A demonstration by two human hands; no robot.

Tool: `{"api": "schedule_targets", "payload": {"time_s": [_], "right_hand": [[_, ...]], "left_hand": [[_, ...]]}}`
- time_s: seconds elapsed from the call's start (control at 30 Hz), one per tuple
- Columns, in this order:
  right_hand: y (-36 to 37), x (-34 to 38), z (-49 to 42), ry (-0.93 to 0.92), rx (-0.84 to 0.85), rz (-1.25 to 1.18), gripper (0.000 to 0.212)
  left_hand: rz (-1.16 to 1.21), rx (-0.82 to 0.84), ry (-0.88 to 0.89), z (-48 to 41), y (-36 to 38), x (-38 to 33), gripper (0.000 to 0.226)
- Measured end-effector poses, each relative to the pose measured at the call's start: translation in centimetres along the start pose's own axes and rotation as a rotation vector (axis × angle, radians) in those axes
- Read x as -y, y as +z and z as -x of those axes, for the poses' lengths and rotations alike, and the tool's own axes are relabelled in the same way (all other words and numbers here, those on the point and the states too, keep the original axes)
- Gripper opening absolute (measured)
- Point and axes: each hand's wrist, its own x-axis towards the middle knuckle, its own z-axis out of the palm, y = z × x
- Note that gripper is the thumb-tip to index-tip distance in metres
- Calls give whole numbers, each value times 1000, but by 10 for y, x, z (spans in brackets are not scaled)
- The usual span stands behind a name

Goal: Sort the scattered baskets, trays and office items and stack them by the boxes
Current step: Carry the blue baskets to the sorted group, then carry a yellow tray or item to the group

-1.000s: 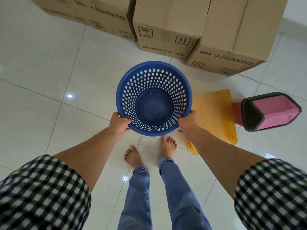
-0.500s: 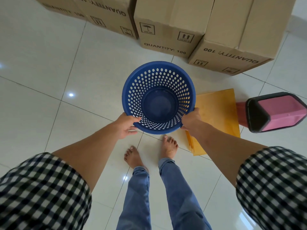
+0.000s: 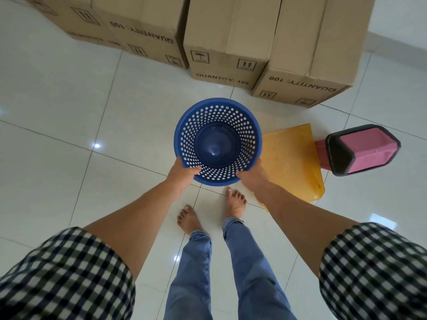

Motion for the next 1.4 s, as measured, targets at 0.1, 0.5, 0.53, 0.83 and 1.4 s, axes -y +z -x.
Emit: {"api": "schedule_targets", "payload": {"time_s": [0.1, 0.5, 0.53, 0.83, 1.4], "right_hand": [[-5, 9, 42, -98, -21, 88, 69], [-4, 35, 214, -404, -106, 614, 87], [0, 37, 225, -422, -114, 637, 86], [32, 64, 292, -637, -42, 840, 85], [123, 4, 416, -1328, 310, 1337, 88]], "left_hand": [[-210, -5, 85, 38, -12, -6, 55], [-768, -142, 162, 199, -101, -1, 76], [-803, -168, 167, 209, -107, 3, 74], [-656, -393, 46, 294, -150, 62, 74], [56, -826, -429, 478, -68, 227, 74]]}}
